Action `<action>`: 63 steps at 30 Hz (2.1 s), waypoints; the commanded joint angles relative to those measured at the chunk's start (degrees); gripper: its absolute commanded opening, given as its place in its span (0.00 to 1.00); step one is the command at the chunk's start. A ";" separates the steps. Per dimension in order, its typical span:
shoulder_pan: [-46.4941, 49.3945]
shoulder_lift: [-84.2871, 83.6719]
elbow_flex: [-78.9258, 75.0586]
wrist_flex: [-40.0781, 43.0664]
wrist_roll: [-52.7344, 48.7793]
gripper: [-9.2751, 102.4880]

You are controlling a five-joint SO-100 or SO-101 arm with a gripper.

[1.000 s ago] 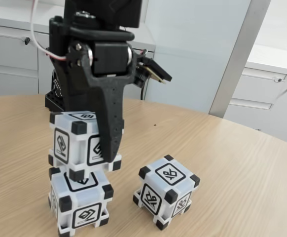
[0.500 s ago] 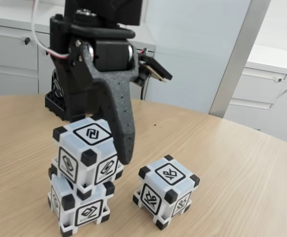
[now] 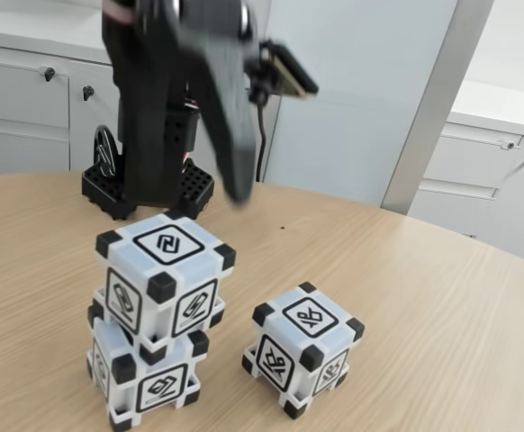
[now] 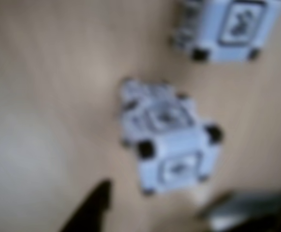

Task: Stack cubes from left to right.

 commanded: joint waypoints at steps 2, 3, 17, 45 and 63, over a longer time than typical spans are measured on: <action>-1.32 8.35 -1.32 -0.18 0.62 0.39; -2.99 8.70 -1.32 -0.18 0.79 0.39; -26.63 8.35 -0.26 -10.37 17.58 0.39; -25.40 -29.00 -1.14 -17.58 15.38 0.39; -20.13 -37.00 -1.32 -17.67 12.66 0.38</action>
